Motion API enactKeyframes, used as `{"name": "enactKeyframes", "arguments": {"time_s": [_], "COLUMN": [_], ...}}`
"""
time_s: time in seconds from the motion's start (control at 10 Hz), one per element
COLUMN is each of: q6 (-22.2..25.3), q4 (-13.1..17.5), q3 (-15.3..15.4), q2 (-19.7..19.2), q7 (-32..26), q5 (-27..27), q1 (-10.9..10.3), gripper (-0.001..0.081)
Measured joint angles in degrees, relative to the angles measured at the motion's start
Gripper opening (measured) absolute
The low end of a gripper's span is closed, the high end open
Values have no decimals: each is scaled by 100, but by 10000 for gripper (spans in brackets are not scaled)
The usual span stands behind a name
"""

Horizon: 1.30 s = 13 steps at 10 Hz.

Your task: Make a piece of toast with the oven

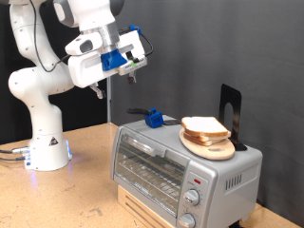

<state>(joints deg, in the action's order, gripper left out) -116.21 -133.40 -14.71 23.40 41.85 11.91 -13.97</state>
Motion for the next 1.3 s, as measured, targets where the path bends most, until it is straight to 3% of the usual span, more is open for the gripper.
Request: {"name": "enactKeyframes", "arguments": {"time_s": [0.2,0.3,0.9,1.3], "q6": [305,221,-938,-1435], "q4": [12,-64,-599,-975], "q3": [-104,-103,4,90], "q2": [-7,-46,-815,-1025], "q7": [-300,-293,-202,-269], "q5": [319,325,232,226], "q1": [-26,-24,-29,-31], "gripper": [808,808,808,808]}}
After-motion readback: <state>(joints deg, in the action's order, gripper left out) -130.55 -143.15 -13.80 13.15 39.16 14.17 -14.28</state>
